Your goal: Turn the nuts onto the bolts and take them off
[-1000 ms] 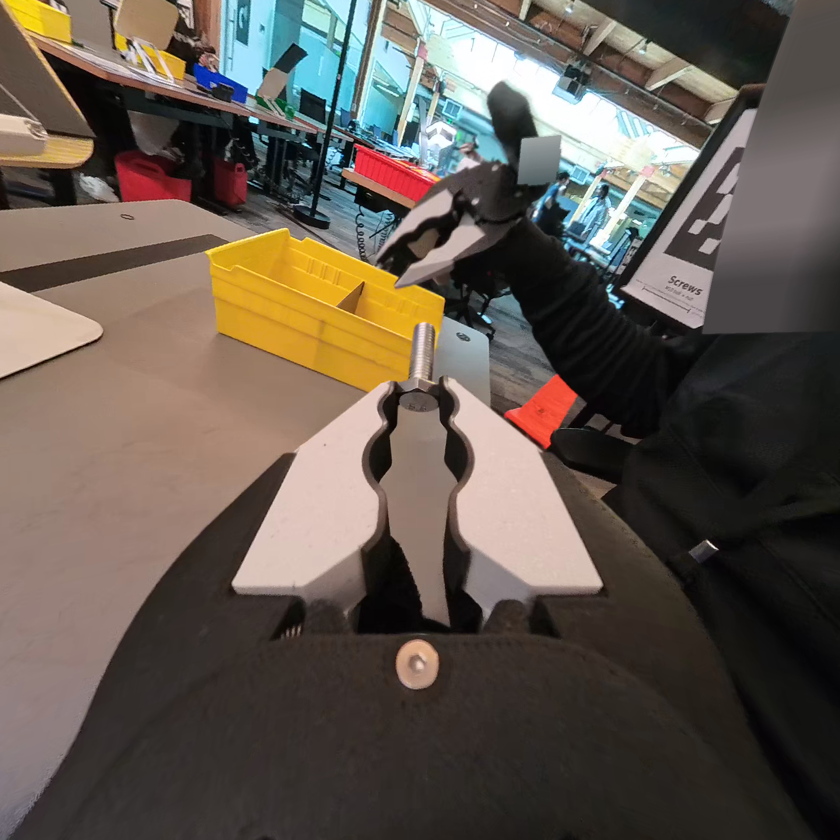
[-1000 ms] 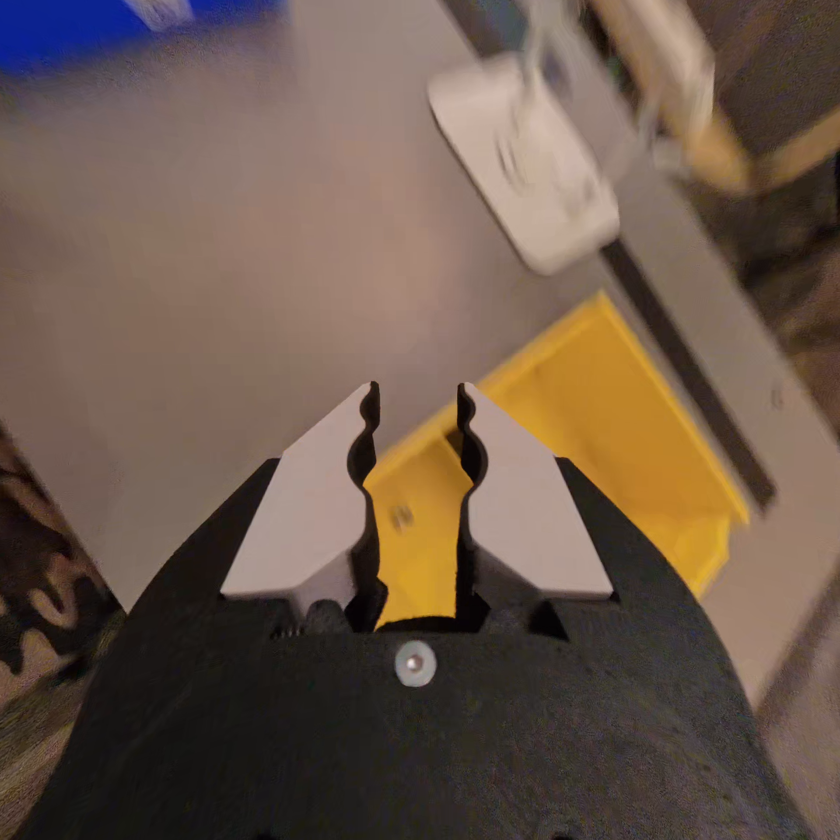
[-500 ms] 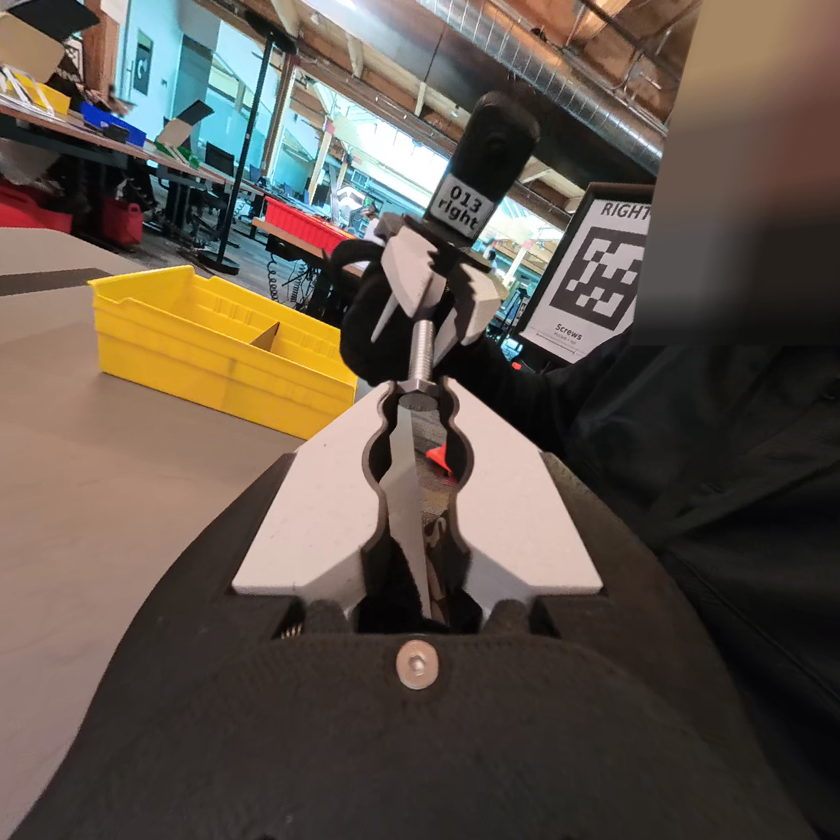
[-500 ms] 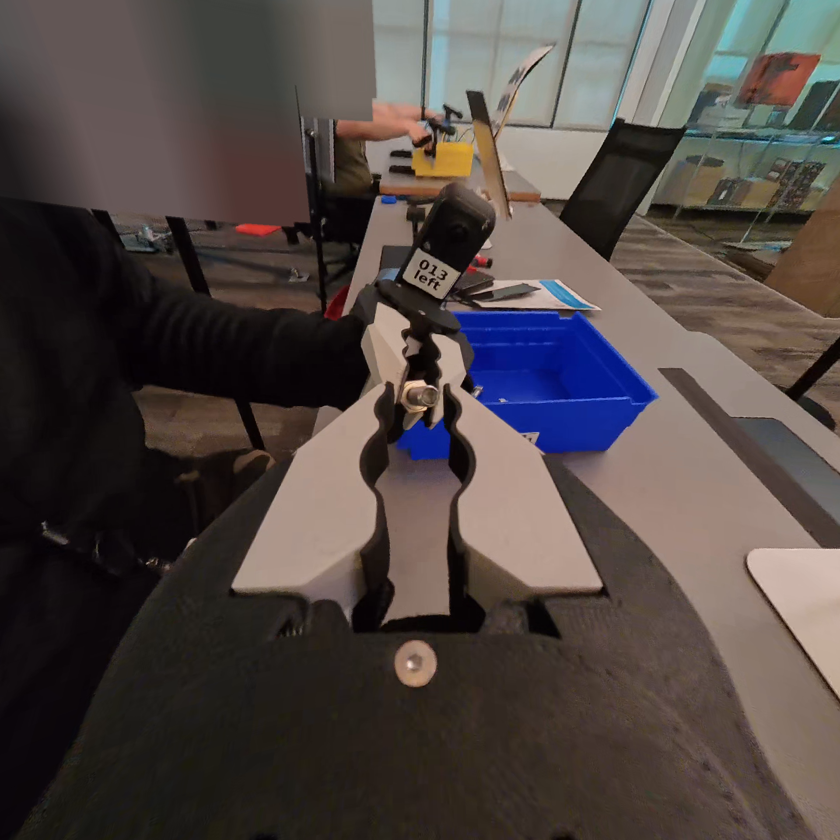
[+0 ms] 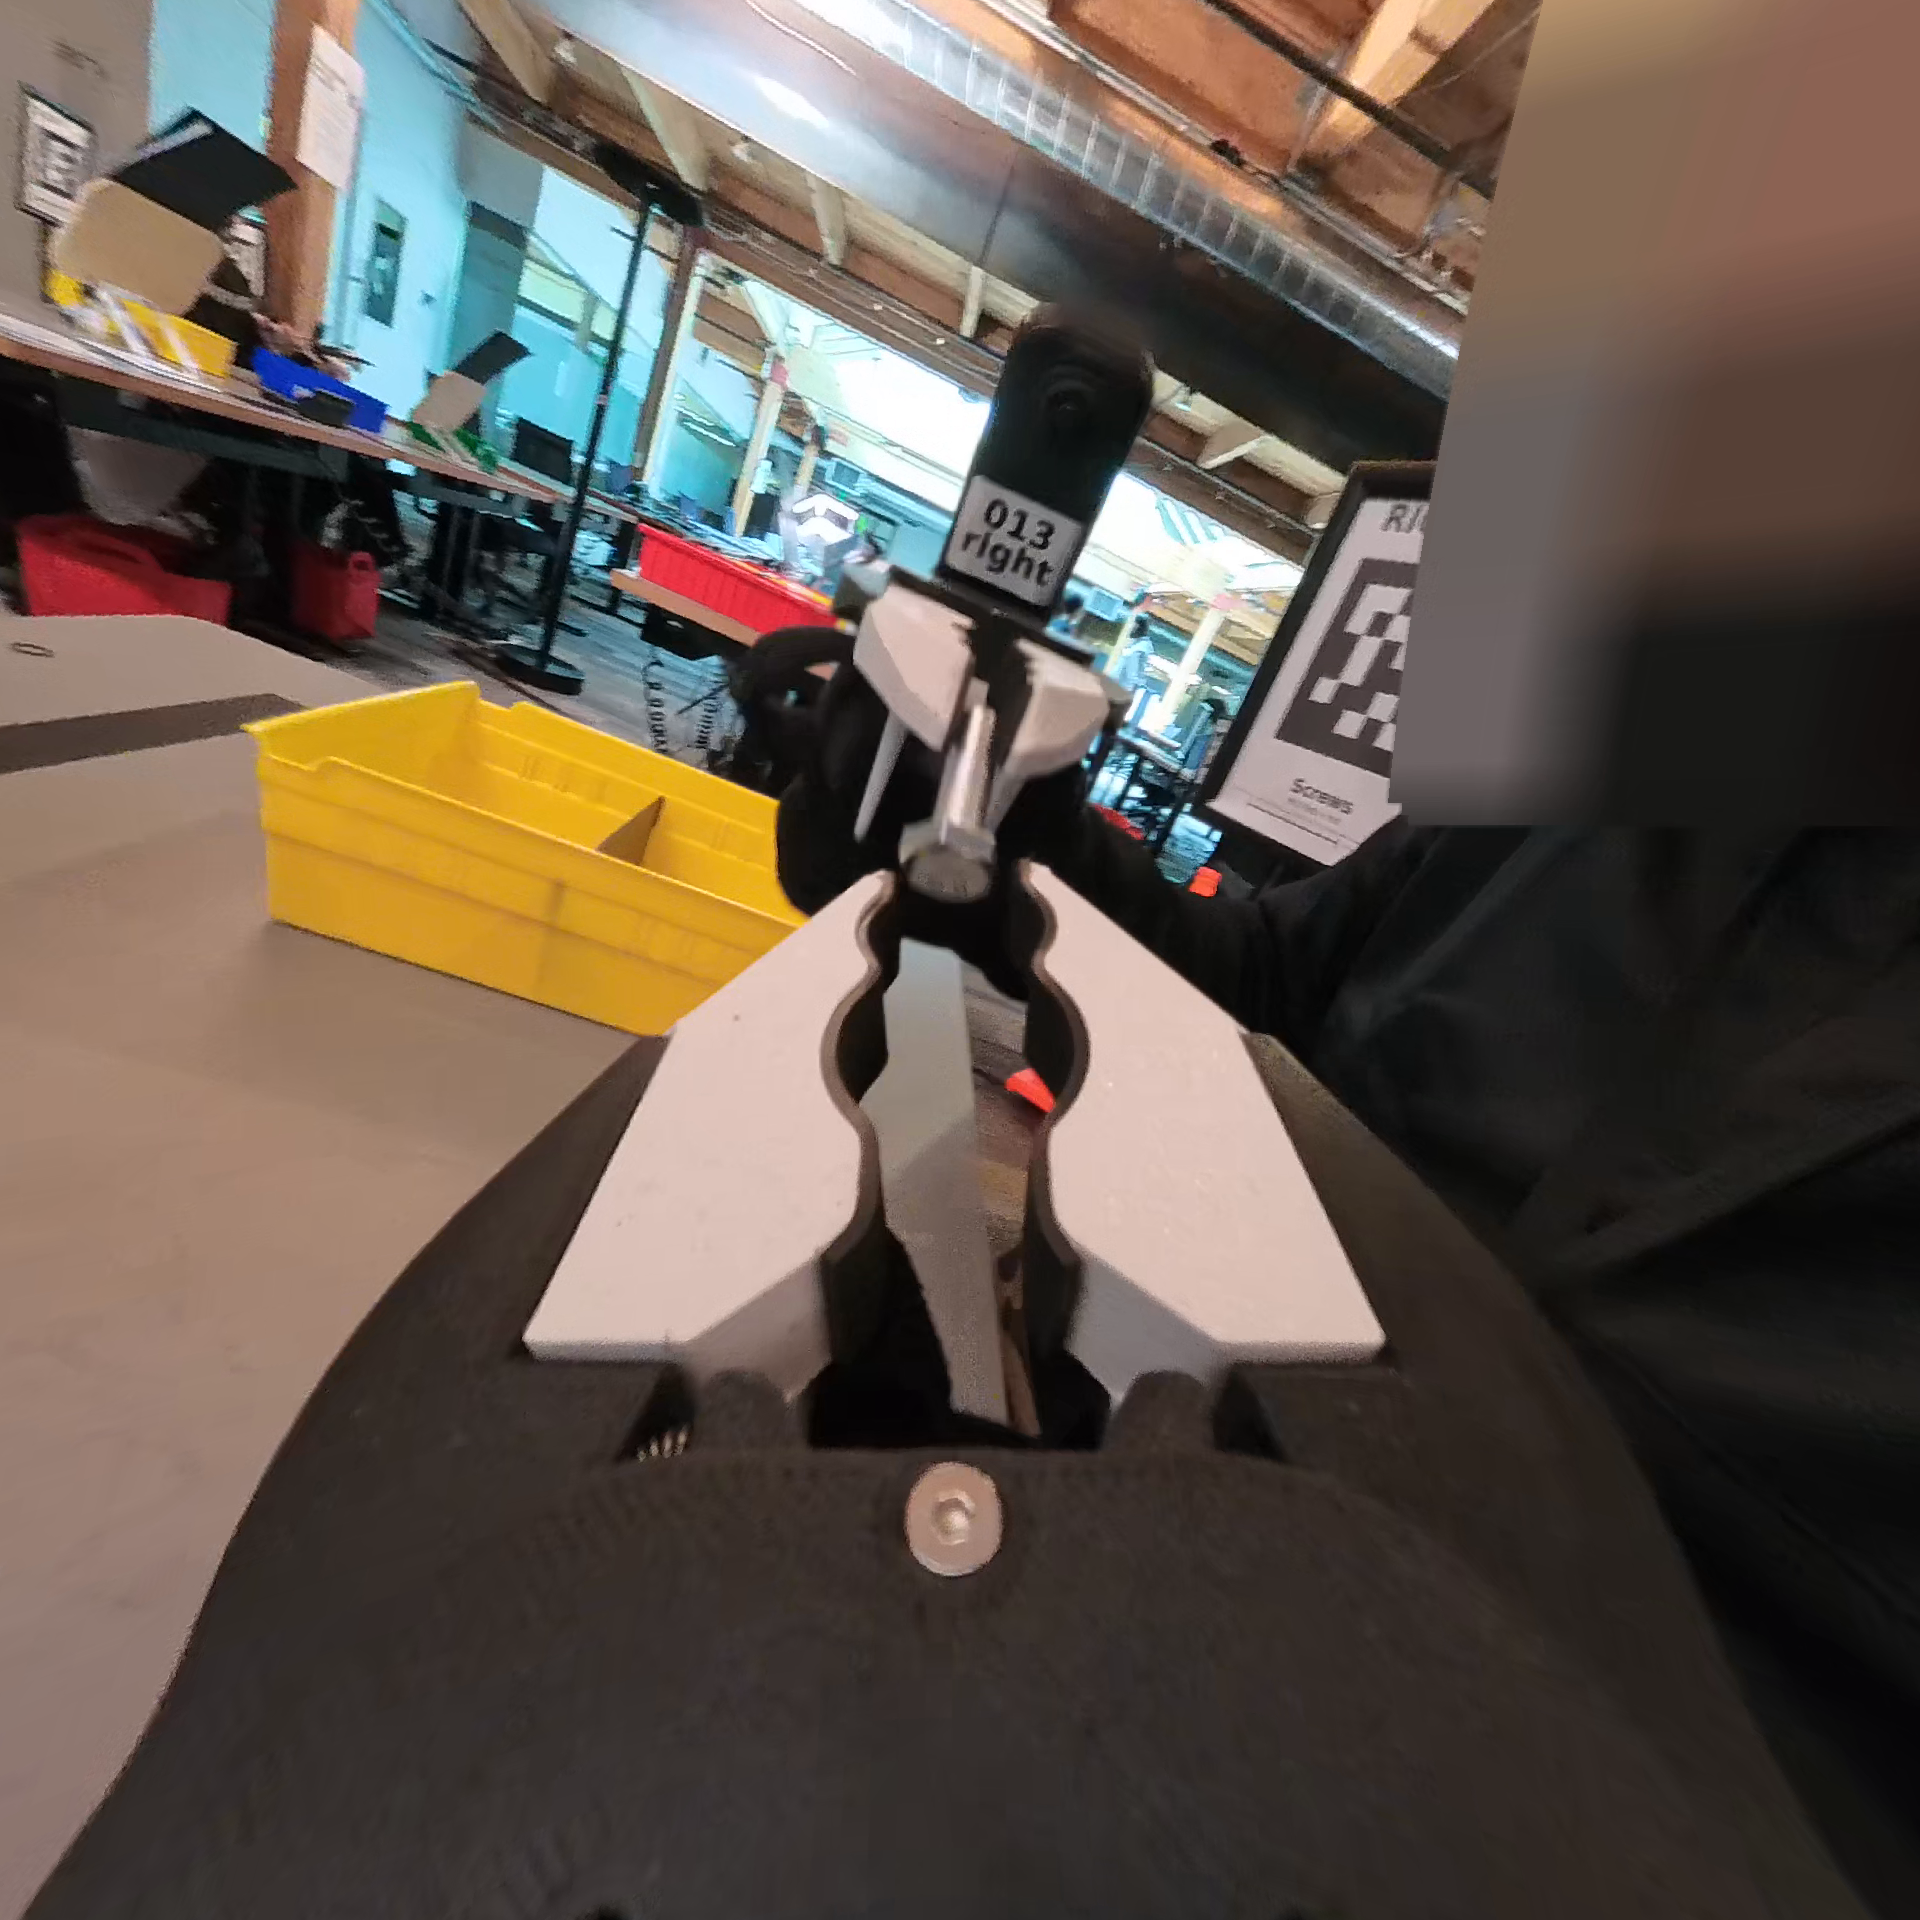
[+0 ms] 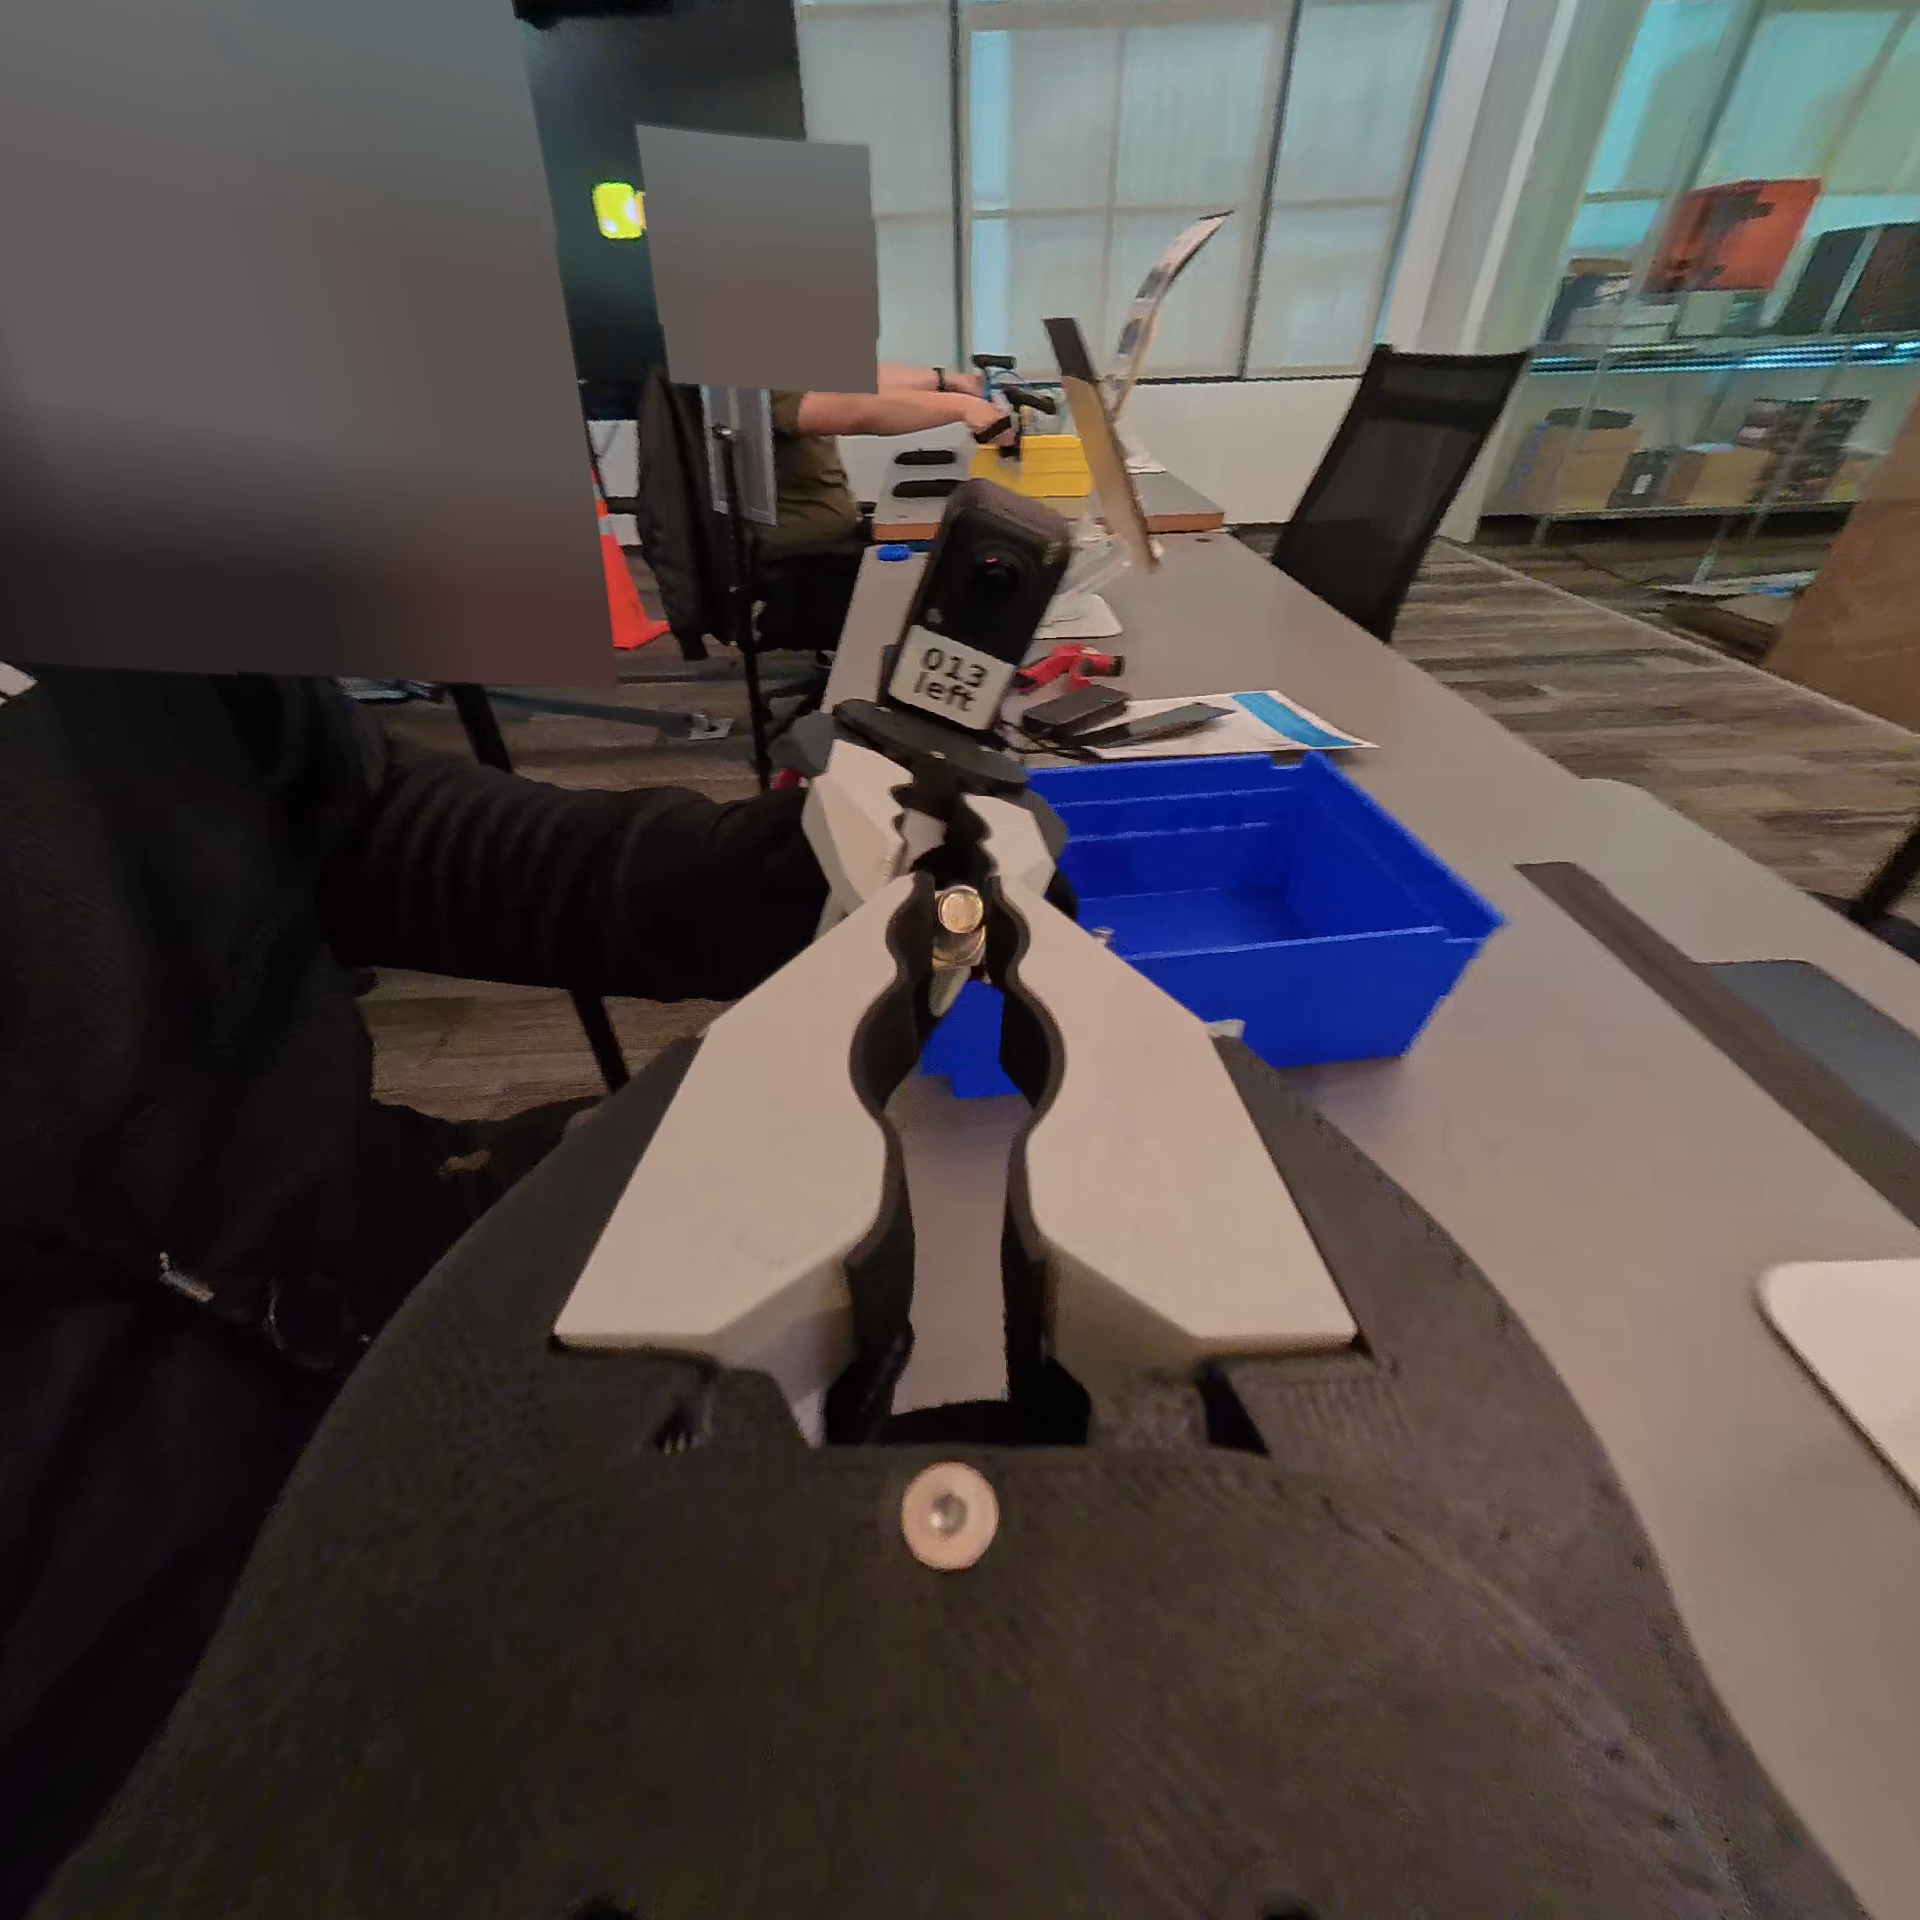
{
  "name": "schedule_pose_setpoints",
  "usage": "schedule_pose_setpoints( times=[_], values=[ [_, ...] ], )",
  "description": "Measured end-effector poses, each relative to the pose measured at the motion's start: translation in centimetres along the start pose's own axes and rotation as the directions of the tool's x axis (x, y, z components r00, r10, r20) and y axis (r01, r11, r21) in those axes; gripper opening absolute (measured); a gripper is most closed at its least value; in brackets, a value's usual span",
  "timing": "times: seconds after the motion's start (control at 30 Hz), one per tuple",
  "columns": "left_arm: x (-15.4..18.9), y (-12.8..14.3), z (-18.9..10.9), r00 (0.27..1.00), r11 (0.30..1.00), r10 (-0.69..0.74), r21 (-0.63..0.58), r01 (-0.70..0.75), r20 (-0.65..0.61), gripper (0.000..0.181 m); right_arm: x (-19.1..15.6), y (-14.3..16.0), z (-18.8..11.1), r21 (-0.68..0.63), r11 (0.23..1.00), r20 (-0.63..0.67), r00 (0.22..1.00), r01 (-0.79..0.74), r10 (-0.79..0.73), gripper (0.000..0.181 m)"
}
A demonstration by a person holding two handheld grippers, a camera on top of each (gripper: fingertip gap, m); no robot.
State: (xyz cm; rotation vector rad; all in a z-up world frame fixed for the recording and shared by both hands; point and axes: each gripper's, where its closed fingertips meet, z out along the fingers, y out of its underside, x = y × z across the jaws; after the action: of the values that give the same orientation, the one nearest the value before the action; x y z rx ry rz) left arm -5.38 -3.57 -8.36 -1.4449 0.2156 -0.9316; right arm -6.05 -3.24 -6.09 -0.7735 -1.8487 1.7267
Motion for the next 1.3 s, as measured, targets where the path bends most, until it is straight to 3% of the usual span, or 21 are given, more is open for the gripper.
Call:
schedule_pose_setpoints(
  times=[0.1, 0.2, 0.33, 0.47, 0.63, 0.77, 0.83, 0.97, 1.13, 1.3],
  values=[
    [-1.0, -0.7, -1.0, 0.998, 1.000, 0.018, 0.009, -0.019, 0.068, 0.025, 3.7, -1.2, -3.9, -0.036, 0.999, -0.162, 0.986, 0.033, -0.039, 0.007],
    [-1.5, -1.4, -2.0, 0.993, 0.999, 0.042, 0.006, -0.043, 0.107, 0.020, 10.1, -0.1, -10.8, -0.191, 0.982, -0.408, 0.909, 0.005, -0.084, 0.008],
    [-2.1, -1.6, -2.6, 0.987, 0.998, 0.067, -0.029, -0.063, 0.148, 0.013, 17.5, 6.3, -20.6, -0.391, 0.888, -0.629, 0.775, -0.242, -0.066, 0.008],
    [-2.6, -1.1, -2.6, 0.979, 0.994, 0.089, -0.078, -0.076, 0.184, 0.012, 20.9, 14.8, -26.9, -0.552, 0.687, -0.712, 0.696, -0.473, -0.094, 0.008],
    [-3.2, -0.6, -2.8, 0.969, 0.990, 0.103, -0.120, -0.077, 0.225, 0.012, 21.8, 21.3, -28.8, -0.613, 0.522, -0.719, 0.692, -0.593, -0.059, 0.007],
    [-3.6, -0.5, -2.9, 0.966, 0.989, 0.102, -0.129, -0.073, 0.236, 0.012, 21.6, 24.1, -29.0, -0.644, 0.406, -0.712, 0.702, -0.649, -0.009, 0.008],
    [-3.8, -0.4, -3.0, 0.966, 0.989, 0.099, -0.130, -0.069, 0.239, 0.012, 22.5, 24.9, -30.7, -0.616, 0.353, -0.761, 0.647, -0.704, -0.038, 0.009],
    [-4.1, -0.3, -3.5, 0.960, 0.986, 0.109, -0.151, -0.071, 0.257, 0.013, 24.4, 24.0, -33.1, -0.539, 0.365, -0.834, 0.542, -0.759, -0.103, 0.037],
    [-5.9, -1.0, -5.9, 0.918, 0.975, 0.159, -0.206, -0.087, 0.364, 0.015, 24.2, 20.1, -32.3, -0.550, 0.456, -0.823, 0.546, -0.700, -0.156, 0.036],
    [-9.3, -1.3, -12.8, 0.744, 0.897, 0.347, -0.435, -0.085, 0.571, 0.018, 21.8, 15.4, -29.1, -0.613, 0.549, -0.764, 0.604, -0.568, -0.229, 0.033]
  ],
)
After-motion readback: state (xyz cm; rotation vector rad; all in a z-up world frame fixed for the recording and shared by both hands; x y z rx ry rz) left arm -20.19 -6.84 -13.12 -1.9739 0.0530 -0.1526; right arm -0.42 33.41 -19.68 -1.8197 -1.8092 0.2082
